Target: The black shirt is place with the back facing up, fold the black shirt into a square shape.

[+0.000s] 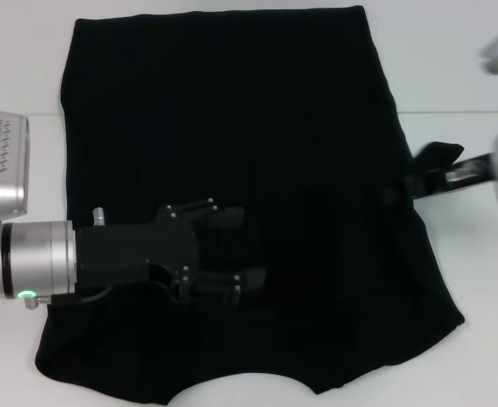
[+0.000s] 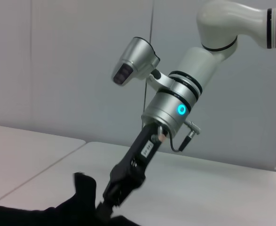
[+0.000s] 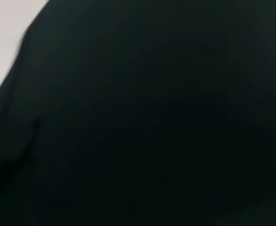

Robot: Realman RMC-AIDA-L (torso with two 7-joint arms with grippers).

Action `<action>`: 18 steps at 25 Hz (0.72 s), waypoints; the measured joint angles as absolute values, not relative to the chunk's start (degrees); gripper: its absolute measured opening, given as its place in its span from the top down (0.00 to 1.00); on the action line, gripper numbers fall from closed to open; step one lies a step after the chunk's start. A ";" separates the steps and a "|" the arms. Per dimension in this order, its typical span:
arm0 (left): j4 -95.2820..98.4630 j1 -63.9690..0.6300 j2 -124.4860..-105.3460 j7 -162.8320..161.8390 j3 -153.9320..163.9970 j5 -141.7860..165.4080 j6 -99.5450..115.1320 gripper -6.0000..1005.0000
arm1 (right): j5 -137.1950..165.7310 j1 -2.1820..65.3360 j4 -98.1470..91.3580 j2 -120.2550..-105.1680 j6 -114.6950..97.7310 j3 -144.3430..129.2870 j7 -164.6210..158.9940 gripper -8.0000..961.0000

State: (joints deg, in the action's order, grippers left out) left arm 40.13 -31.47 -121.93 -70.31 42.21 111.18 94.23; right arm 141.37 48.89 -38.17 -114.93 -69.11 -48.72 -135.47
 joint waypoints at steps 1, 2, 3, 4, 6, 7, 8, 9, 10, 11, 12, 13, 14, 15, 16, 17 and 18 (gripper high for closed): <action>40.11 -31.46 -121.89 -70.32 41.92 111.18 94.25 0.08 | 141.38 49.64 -38.04 -115.24 -68.88 -50.18 -135.98 0.98; 40.10 -31.44 -121.87 -70.32 41.72 111.18 94.37 0.08 | 141.39 50.53 -37.86 -115.59 -68.48 -51.98 -136.66 0.98; 40.09 -31.40 -121.85 -70.32 41.56 111.18 94.48 0.08 | 141.41 51.24 -37.57 -115.83 -68.11 -53.40 -137.48 0.97; 40.09 -31.37 -121.83 -70.32 41.48 111.18 94.56 0.08 | 141.44 51.94 -37.22 -116.06 -67.79 -54.93 -138.26 0.97; 40.06 -31.24 -121.81 -70.31 41.24 111.18 94.63 0.08 | 141.45 52.70 -36.75 -116.21 -67.63 -56.89 -139.02 0.97; 40.05 -31.21 -121.78 -70.31 41.12 111.18 94.63 0.08 | 141.47 52.93 -36.59 -116.26 -67.57 -57.67 -139.26 0.97; 40.05 -31.21 -121.78 -70.31 41.12 111.18 94.63 0.08 | 141.49 52.97 -36.59 -116.32 -67.40 -58.07 -139.67 0.97; 40.00 -31.19 -121.74 -70.31 40.88 111.18 94.52 0.08 | 141.51 52.95 -36.63 -116.36 -67.18 -58.30 -140.21 0.97; 40.00 -31.20 -121.74 -70.31 40.84 111.18 94.47 0.08 | 141.54 52.86 -36.76 -116.35 -66.81 -58.29 -140.90 0.97; 39.99 -31.19 -121.74 -70.32 40.83 111.18 94.41 0.08 | 141.54 52.68 -36.89 -116.28 -66.69 -58.09 -141.35 0.97; 39.99 -31.20 -121.73 -70.32 40.81 111.18 94.35 0.08 | 141.54 52.53 -36.98 -116.12 -66.57 -57.79 -141.68 0.93; 39.99 -31.20 -121.73 -70.31 40.80 111.18 94.31 0.08 | 141.54 52.41 -36.99 -115.96 -66.58 -57.43 -141.78 0.90; 39.98 -31.20 -121.73 -70.31 40.79 111.18 94.28 0.08 | 141.53 52.36 -37.00 -115.82 -66.63 -57.22 -141.84 0.86; 39.95 -31.22 -121.73 -70.31 40.79 111.18 94.25 0.08 | 141.53 52.33 -37.01 -115.66 -66.69 -57.07 -141.88 0.82; 39.93 -31.26 -121.73 -70.31 40.78 111.18 94.24 0.08 | 141.53 52.31 -37.00 -115.53 -66.77 -57.03 -141.89 0.79; 39.90 -31.30 -121.73 -70.31 40.78 111.18 94.24 0.08 | 141.53 52.28 -37.01 -115.42 -66.80 -57.02 -141.89 0.75; 39.90 -31.32 -121.73 -70.31 40.78 111.18 94.23 0.08 | 141.53 52.19 -37.02 -115.31 -66.80 -57.02 -141.89 0.70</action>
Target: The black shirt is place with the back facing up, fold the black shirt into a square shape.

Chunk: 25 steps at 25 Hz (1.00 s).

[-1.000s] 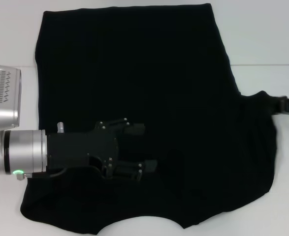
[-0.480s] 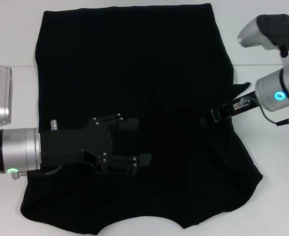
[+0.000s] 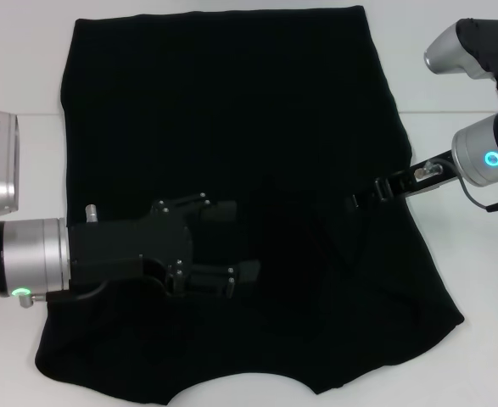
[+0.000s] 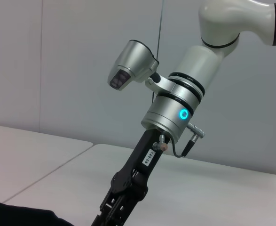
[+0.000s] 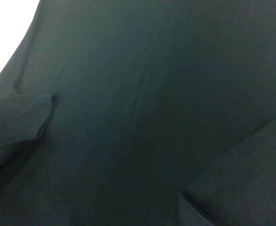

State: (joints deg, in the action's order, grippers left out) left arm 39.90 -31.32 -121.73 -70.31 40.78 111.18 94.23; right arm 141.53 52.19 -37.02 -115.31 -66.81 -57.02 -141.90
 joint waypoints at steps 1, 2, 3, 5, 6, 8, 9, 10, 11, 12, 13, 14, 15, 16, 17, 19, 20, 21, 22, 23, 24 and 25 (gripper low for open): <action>39.90 -31.32 -121.75 -70.32 40.77 111.18 94.23 0.08 | 141.49 52.06 -37.05 -115.25 -66.76 -56.96 -141.85 0.65; 39.90 -31.31 -121.77 -70.31 40.74 111.18 94.22 0.08 | 141.43 51.93 -37.06 -115.22 -66.66 -56.81 -141.72 0.60; 39.90 -31.29 -121.77 -70.32 40.54 111.18 94.21 0.08 | 141.37 51.77 -37.09 -115.18 -66.49 -56.52 -141.47 0.55; 39.90 -31.22 -121.77 -70.58 39.97 111.18 94.37 0.08 | 141.19 51.62 -37.10 -115.15 -66.39 -55.47 -140.60 0.47; 39.95 -31.18 -121.74 -71.02 39.57 111.18 94.61 0.08 | 140.92 51.53 -37.10 -115.14 -66.49 -54.53 -139.77 0.44; 40.41 -31.06 -121.52 -72.69 39.03 111.18 95.35 0.08 | 140.07 51.30 -37.10 -115.13 -66.98 -52.97 -137.84 0.39; 40.76 -30.99 -121.28 -73.94 38.48 111.24 96.19 0.08 | 139.01 50.94 -37.10 -115.13 -67.29 -52.26 -136.56 0.36; 40.99 -30.91 -120.96 -75.48 37.61 111.48 97.48 0.09 | 137.71 50.47 -37.10 -115.13 -67.61 -51.70 -135.23 0.33; 41.04 -30.90 -120.81 -75.92 37.15 111.57 97.89 0.09 | 135.85 49.78 -37.10 -115.13 -67.88 -51.13 -133.32 0.30; 41.19 -30.86 -120.43 -77.13 35.93 112.00 99.34 0.09 | 134.27 49.19 -37.08 -115.15 -67.95 -50.82 -131.83 0.27; 41.42 -30.75 -120.07 -78.23 34.55 112.57 100.78 0.09 | 131.98 48.27 -36.99 -115.22 -68.40 -50.40 -129.60 0.23; 42.01 -30.52 -119.81 -79.18 33.45 113.27 102.03 0.09 | 129.53 47.40 -36.94 -115.31 -68.74 -50.12 -127.14 0.18; 42.90 -30.16 -119.43 -80.24 32.20 114.18 103.26 0.09 | 127.56 46.58 -36.84 -115.41 -69.13 -49.93 -125.23 0.14; 43.97 -29.65 -119.25 -81.22 31.45 115.19 104.03 0.09 | 125.46 45.82 -36.76 -115.53 -69.57 -49.82 -123.17 0.09; 45.36 -29.04 -119.05 -82.18 30.71 116.32 104.65 0.09 | 123.24 44.94 -36.56 -115.72 -69.84 -49.77 -120.92 0.05; 48.75 -27.34 -118.86 -83.34 29.56 118.91 104.69 0.09 | 119.27 43.60 -35.99 -116.34 -70.32 -49.76 -116.37 0.06; 49.70 -26.83 -118.85 -83.46 29.11 119.62 104.59 0.09 | 117.90 43.14 -35.72 -116.71 -70.28 -49.76 -114.60 0.07; 51.09 -26.17 -118.84 -83.59 28.24 120.91 104.34 0.09 | 116.56 42.75 -35.42 -117.16 -70.30 -49.79 -112.92 0.07; 52.38 -25.58 -118.84 -83.79 27.04 122.67 104.07 0.09 | 115.71 42.55 -35.22 -117.55 -69.96 -49.83 -111.84 0.08; 53.74 -25.03 -118.85 -84.22 25.59 125.01 103.68 0.09 | 115.17 42.46 -35.04 -117.92 -69.74 -49.90 -111.08 0.09; 54.20 -24.87 -118.87 -84.44 25.10 125.92 103.54 0.09 | 114.93 42.57 -34.92 -118.16 -69.25 -49.97 -110.88 0.10; 55.16 -24.60 -118.88 -85.15 24.30 128.04 102.97 0.09 | 114.93 42.76 -34.82 -118.33 -69.06 -50.06 -110.94 0.11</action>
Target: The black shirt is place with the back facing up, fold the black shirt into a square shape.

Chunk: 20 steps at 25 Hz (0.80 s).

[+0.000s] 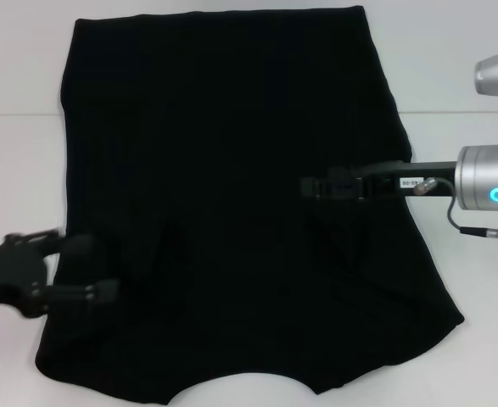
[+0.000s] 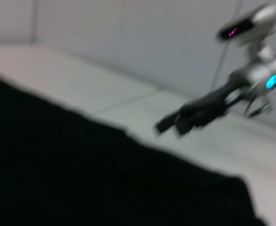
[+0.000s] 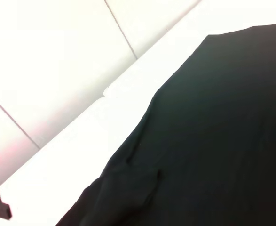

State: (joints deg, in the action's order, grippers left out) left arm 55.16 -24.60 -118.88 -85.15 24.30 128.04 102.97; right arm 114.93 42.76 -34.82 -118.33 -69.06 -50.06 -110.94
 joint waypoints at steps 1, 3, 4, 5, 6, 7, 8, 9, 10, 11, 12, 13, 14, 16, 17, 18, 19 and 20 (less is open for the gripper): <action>55.83 -24.44 -118.90 -85.67 23.83 129.52 102.56 0.09 | 114.93 42.96 -34.77 -118.47 -68.86 -50.10 -111.02 0.12; 57.32 -24.01 -119.17 -86.52 23.42 133.93 100.95 0.09 | 114.89 43.40 -34.59 -118.67 -68.58 -50.05 -111.09 0.14; 57.53 -23.88 -119.27 -86.53 23.45 134.77 100.61 0.09 | 114.86 43.62 -34.46 -118.74 -68.32 -50.00 -111.10 0.14; 57.83 -23.71 -119.39 -86.53 23.51 136.03 100.07 0.09 | 114.85 43.77 -34.37 -118.75 -68.17 -49.94 -111.11 0.14; 57.89 -23.57 -119.44 -86.49 23.55 136.80 99.66 0.09 | 114.84 43.96 -34.26 -118.78 -67.99 -49.88 -111.13 0.14; 57.91 -23.48 -119.48 -86.42 23.58 137.34 99.30 0.09 | 114.83 44.12 -34.18 -118.80 -67.87 -49.85 -111.15 0.14; 57.87 -23.43 -119.50 -86.33 23.57 137.90 98.91 0.09 | 114.83 44.28 -34.13 -118.81 -67.81 -49.80 -111.18 0.14; 57.81 -23.40 -119.54 -86.32 23.56 138.37 98.70 0.09 | 114.82 44.40 -34.10 -118.82 -67.80 -49.78 -111.20 0.14; 57.78 -23.36 -119.56 -86.32 23.51 138.81 98.50 0.09 | 114.81 44.54 -34.08 -118.82 -67.71 -49.78 -111.22 0.14; 57.74 -23.32 -119.59 -86.36 23.49 139.16 98.37 0.09 | 114.80 44.66 -34.07 -118.82 -67.66 -49.77 -111.24 0.14; 57.72 -23.22 -119.61 -86.44 23.47 139.34 98.33 0.10 | 114.79 44.76 -34.07 -118.82 -67.50 -49.76 -111.26 0.14; 57.70 -23.11 -119.61 -86.53 23.44 139.44 98.31 0.10 | 114.79 44.83 -34.07 -118.82 -67.27 -49.76 -111.26 0.14; 57.69 -23.04 -119.61 -86.58 23.40 139.45 98.30 0.10 | 114.78 44.88 -34.07 -118.82 -67.10 -49.80 -111.27 0.14; 57.67 -22.84 -119.62 -86.94 23.26 139.47 98.24 0.10 | 114.78 45.00 -34.07 -118.81 -66.70 -49.96 -111.27 0.14; 57.67 -22.78 -119.62 -87.15 23.18 139.48 98.11 0.10 | 114.78 45.00 -34.07 -118.81 -66.70 -49.96 -111.27 0.14; 57.67 -22.72 -119.66 -87.30 23.16 139.57 97.94 0.10 | 114.78 45.00 -34.07 -118.79 -66.64 -49.96 -111.27 0.14; 57.67 -22.65 -119.74 -87.43 23.13 139.79 97.70 0.10 | 114.80 45.00 -34.07 -118.75 -66.61 -49.91 -111.27 0.14; 57.67 -22.62 -119.84 -87.46 23.13 140.10 97.47 0.10 | 114.83 44.99 -34.07 -118.70 -66.58 -49.86 -111.27 0.14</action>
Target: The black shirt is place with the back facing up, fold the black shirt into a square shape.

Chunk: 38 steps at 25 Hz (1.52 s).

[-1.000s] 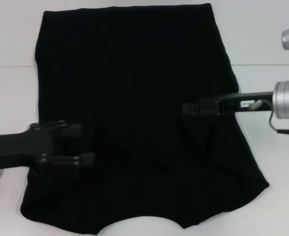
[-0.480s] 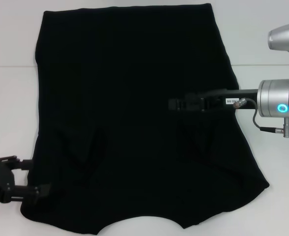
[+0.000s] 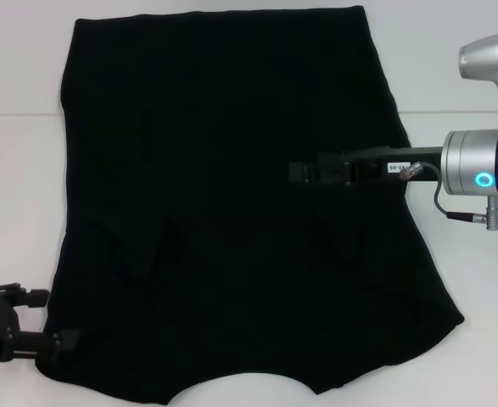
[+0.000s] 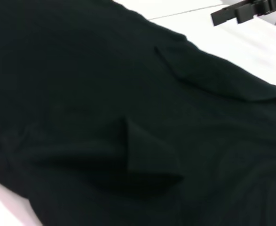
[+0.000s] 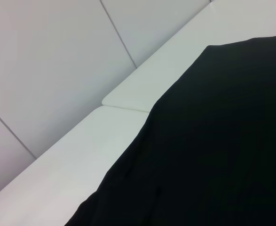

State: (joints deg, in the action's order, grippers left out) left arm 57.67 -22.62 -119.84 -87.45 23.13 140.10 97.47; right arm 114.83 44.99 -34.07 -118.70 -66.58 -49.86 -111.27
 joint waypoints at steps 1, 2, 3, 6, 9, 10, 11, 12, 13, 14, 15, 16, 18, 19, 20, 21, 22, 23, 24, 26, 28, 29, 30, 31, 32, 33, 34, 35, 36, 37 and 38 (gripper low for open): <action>57.67 -22.59 -119.97 -87.47 23.13 140.58 97.09 0.10 | 114.84 44.97 -34.07 -118.64 -66.54 -49.83 -111.27 0.14; 57.66 -22.58 -120.07 -87.48 23.16 141.05 96.77 0.10 | 114.85 44.92 -34.07 -118.57 -66.53 -49.80 -111.27 0.14; 57.60 -22.58 -120.19 -87.48 23.20 141.35 96.52 0.10 | 114.84 44.83 -34.07 -118.51 -66.49 -49.78 -111.27 0.14; 57.17 -22.58 -120.58 -87.45 23.44 141.83 95.72 0.10 | 114.78 44.67 -34.08 -118.30 -66.49 -49.76 -111.32 0.14; 56.47 -22.59 -120.72 -87.26 23.47 142.08 94.85 0.10 | 114.78 44.62 -34.10 -118.24 -66.49 -49.74 -111.63 0.14; 56.26 -22.61 -120.74 -87.23 23.47 142.23 94.57 0.10 | 114.78 44.61 -34.10 -118.23 -66.49 -49.74 -111.68 0.14; 56.16 -22.63 -120.75 -87.22 23.47 142.32 94.36 0.10 | 114.78 44.62 -34.10 -118.22 -66.49 -49.74 -111.70 0.14; 56.10 -22.64 -120.75 -87.22 23.47 142.40 94.22 0.10 | 114.78 44.64 -34.10 -118.20 -66.49 -49.74 -111.71 0.14; 56.09 -22.63 -120.79 -87.22 23.47 142.43 94.07 0.10 | 114.78 44.69 -34.10 -118.17 -66.49 -49.74 -111.71 0.14; 56.09 -22.61 -120.81 -87.23 23.47 142.44 94.00 0.10 | 114.78 44.74 -34.10 -118.15 -66.49 -49.74 -111.71 0.14; 56.09 -22.60 -120.83 -87.26 23.47 142.47 93.93 0.10 | 114.78 44.81 -34.10 -118.13 -66.49 -49.74 -111.71 0.14; 56.09 -22.60 -120.84 -87.35 23.47 142.57 93.75 0.10 | 114.78 44.87 -34.10 -118.13 -66.49 -49.74 -111.71 0.14; 56.09 -22.58 -120.86 -87.47 23.46 143.27 93.03 0.14 | 114.78 44.98 -34.10 -118.11 -66.49 -49.74 -111.71 0.14; 56.09 -22.58 -120.88 -87.49 23.46 143.63 92.78 0.15 | 114.78 45.00 -34.10 -118.11 -66.49 -49.74 -111.71 0.14; 56.09 -22.58 -120.90 -87.50 23.46 143.85 92.62 0.17 | 114.78 45.00 -34.10 -118.11 -66.47 -49.74 -111.71 0.14; 56.09 -22.58 -120.91 -87.50 23.46 143.92 92.58 0.18 | 114.78 45.01 -34.10 -118.11 -66.43 -49.72 -111.71 0.14; 56.05 -22.58 -120.93 -87.51 23.46 144.05 92.46 0.20 | 114.78 45.00 -34.10 -118.08 -66.40 -49.70 -111.71 0.14; 56.00 -22.58 -120.93 -87.51 23.47 144.08 92.38 0.20 | 114.78 45.00 -34.10 -118.05 -66.39 -49.68 -111.71 0.14; 55.93 -22.58 -120.95 -87.51 23.46 144.10 92.20 0.20 | 114.78 45.00 -34.10 -118.03 -66.38 -49.64 -111.71 0.14; 55.74 -22.58 -121.00 -87.39 23.47 144.12 91.81 0.20 | 114.78 45.00 -34.10 -118.01 -66.30 -49.46 -111.71 0.14; 55.64 -22.58 -121.14 -87.04 23.47 144.14 91.35 0.19 | 114.78 45.00 -34.10 -118.00 -66.24 -49.16 -111.73 0.14; 55.64 -22.58 -121.25 -86.79 23.55 144.14 90.99 0.19 | 114.78 45.00 -34.10 -118.00 -66.22 -49.04 -111.76 0.14; 55.66 -22.58 -121.34 -86.70 23.67 144.15 90.63 0.19 | 114.78 45.00 -34.12 -118.01 -66.23 -48.96 -111.78 0.14; 55.67 -22.59 -121.44 -86.64 23.90 144.19 90.18 0.21 | 114.78 45.00 -34.17 -118.01 -66.24 -48.94 -111.92 0.14; 55.67 -22.64 -121.43 -86.64 24.01 144.20 90.00 0.23 | 114.77 45.00 -34.24 -118.01 -66.26 -48.94 -112.09 0.14; 55.62 -22.74 -121.35 -86.71 24.06 144.22 89.98 0.25 | 114.75 45.00 -34.34 -118.01 -66.27 -48.94 -112.28 0.14; 55.56 -22.84 -121.23 -86.79 24.02 144.24 90.05 0.28 | 114.74 45.00 -34.41 -118.00 -66.27 -48.94 -112.46 0.14; 55.52 -22.92 -121.17 -86.79 23.88 144.24 90.24 0.30 | 114.74 45.00 -34.50 -117.98 -66.27 -48.94 -112.55 0.14; 55.52 -22.97 -121.15 -86.79 23.80 144.24 90.27 0.33 | 114.73 45.00 -34.56 -117.95 -66.26 -48.94 -112.56 0.14; 55.54 -22.98 -121.14 -86.80 23.77 144.24 90.27 0.37 | 114.72 44.99 -34.59 -117.94 -66.26 -48.94 -112.56 0.14; 55.56 -23.00 -121.11 -86.81 23.80 144.24 90.28 0.41 | 114.71 45.00 -34.60 -117.94 -66.26 -48.94 -112.57 0.14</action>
State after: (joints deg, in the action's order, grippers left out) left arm 55.56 -23.00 -121.11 -86.81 23.80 144.24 90.28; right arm 114.71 45.00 -34.60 -117.94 -66.26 -48.95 -112.57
